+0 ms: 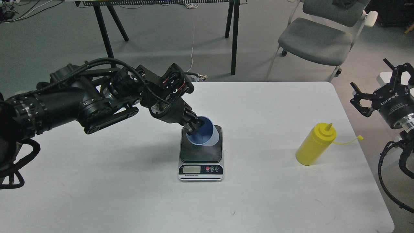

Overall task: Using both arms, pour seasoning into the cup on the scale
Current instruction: 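Carry the blue cup with the left gripper onto the scale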

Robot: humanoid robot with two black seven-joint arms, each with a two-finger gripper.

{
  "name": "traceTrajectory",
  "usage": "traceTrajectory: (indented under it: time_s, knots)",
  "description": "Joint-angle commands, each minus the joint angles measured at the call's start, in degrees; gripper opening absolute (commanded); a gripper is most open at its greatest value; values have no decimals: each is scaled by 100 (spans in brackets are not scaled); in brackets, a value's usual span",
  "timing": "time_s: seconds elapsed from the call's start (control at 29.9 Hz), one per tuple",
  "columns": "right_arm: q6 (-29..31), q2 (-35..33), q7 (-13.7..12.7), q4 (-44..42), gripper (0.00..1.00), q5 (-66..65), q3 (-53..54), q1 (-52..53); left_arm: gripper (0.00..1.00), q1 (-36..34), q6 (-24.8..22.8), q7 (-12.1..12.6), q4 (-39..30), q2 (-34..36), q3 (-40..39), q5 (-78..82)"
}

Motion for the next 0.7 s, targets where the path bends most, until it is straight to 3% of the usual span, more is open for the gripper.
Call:
traceTrajectory:
  time_s: [0.0,0.67]
  knots:
    - [0,1,0,0,99,0,7,-2,10,28,0,0,6,5,9,4]
    - [0,10,0,17,99,9,7,-55,15,63,0,0,50,-12,9,-4]
